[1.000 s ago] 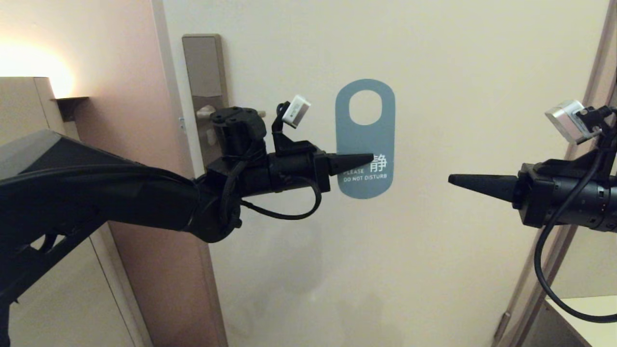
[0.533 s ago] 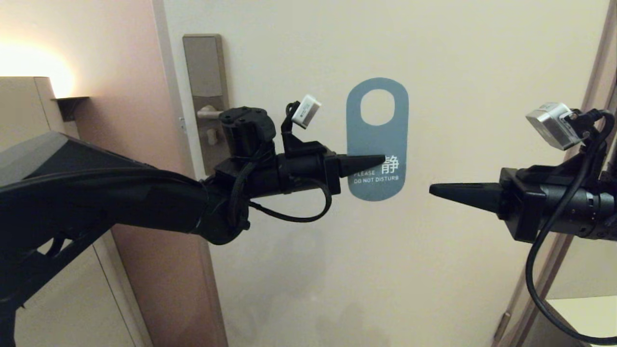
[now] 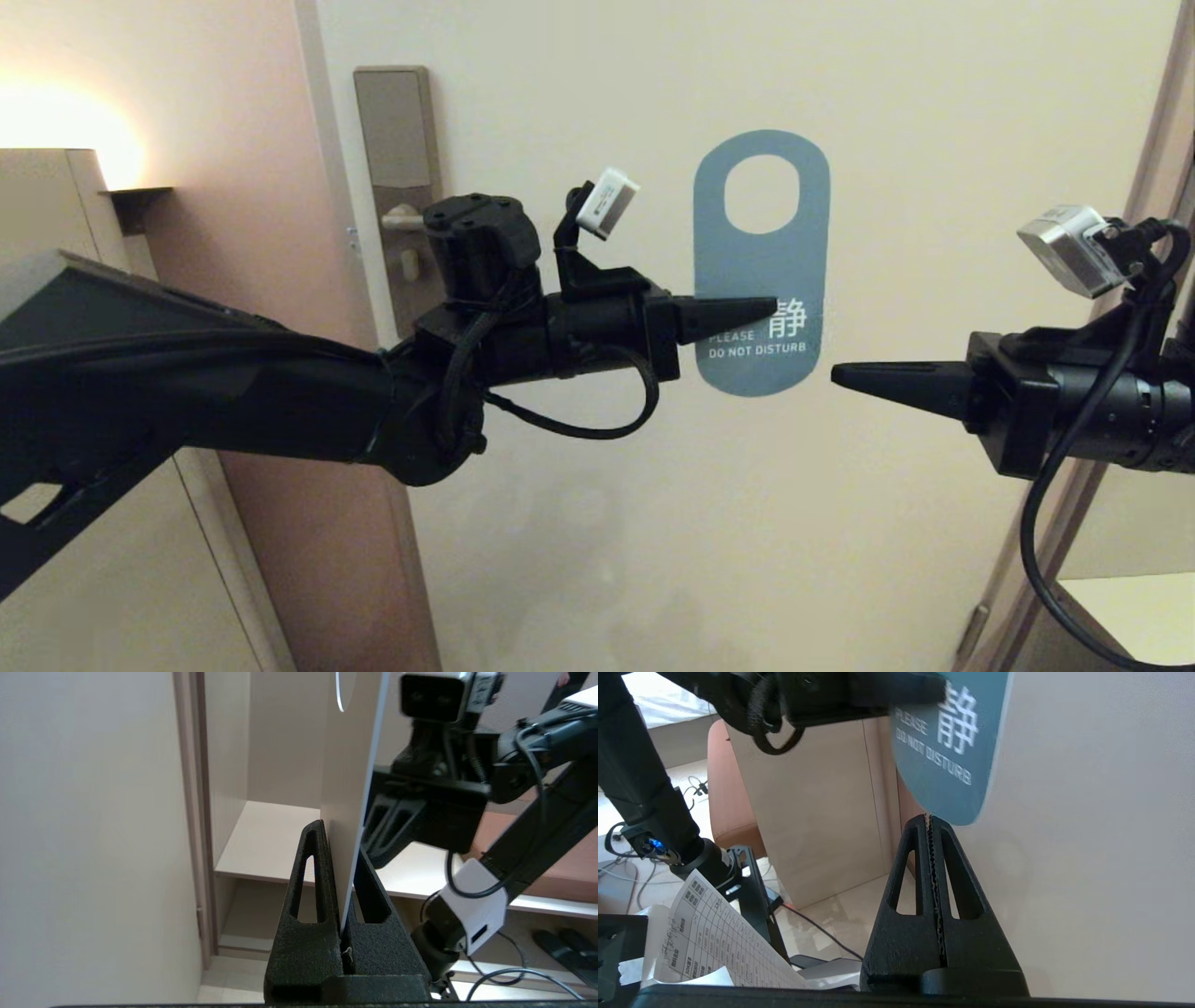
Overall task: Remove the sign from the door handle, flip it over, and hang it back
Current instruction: Hand it to the other hand
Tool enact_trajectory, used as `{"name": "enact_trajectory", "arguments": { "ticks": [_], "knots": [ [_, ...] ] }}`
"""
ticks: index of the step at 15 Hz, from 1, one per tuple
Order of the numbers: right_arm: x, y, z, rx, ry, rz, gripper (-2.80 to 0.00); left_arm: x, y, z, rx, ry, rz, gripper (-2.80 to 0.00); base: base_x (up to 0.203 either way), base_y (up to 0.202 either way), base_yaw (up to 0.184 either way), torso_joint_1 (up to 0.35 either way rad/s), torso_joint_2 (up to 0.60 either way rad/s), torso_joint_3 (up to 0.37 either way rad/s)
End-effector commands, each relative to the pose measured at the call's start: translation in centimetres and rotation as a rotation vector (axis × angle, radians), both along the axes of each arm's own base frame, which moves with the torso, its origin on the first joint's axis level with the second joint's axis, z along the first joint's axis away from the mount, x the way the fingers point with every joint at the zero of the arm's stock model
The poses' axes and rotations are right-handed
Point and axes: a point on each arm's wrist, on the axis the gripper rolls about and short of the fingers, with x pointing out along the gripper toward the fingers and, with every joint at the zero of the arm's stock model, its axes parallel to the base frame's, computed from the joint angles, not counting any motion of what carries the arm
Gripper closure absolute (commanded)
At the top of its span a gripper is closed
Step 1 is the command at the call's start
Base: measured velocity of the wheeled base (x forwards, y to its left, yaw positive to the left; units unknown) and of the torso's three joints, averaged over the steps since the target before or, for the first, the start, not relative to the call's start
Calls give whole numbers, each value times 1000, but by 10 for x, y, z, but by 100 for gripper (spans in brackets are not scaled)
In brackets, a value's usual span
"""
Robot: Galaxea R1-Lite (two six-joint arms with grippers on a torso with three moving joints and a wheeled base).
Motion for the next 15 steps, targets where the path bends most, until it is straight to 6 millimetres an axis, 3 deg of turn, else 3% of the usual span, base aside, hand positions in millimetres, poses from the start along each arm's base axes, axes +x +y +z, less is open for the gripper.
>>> {"name": "enact_trajectory", "arguments": {
  "ticks": [1, 4, 5, 6, 15],
  "knots": [
    [-1, 0, -1, 0, 3, 4, 0, -6, 1, 6, -9, -9, -11, 0, 0, 0, 0, 0, 0, 0],
    [-3, -1, -5, -4, 13, 0, 0, -11, 1, 5, -2, -2, -19, 0, 0, 0, 0, 0, 0, 0],
    [-4, -1, -6, -5, 17, -1, -185, -12, 2, 4, 0, 0, -20, 0, 0, 0, 0, 0, 0, 0],
    [-3, -2, -7, -6, 16, -5, -280, -13, 2, 5, 0, -1, -21, 0, 0, 0, 0, 0, 0, 0],
    [-6, -7, -7, -5, 6, -24, -280, -21, 0, -1, -3, 3, -36, 0, 0, 0, 0, 0, 0, 0]
  ]
}}
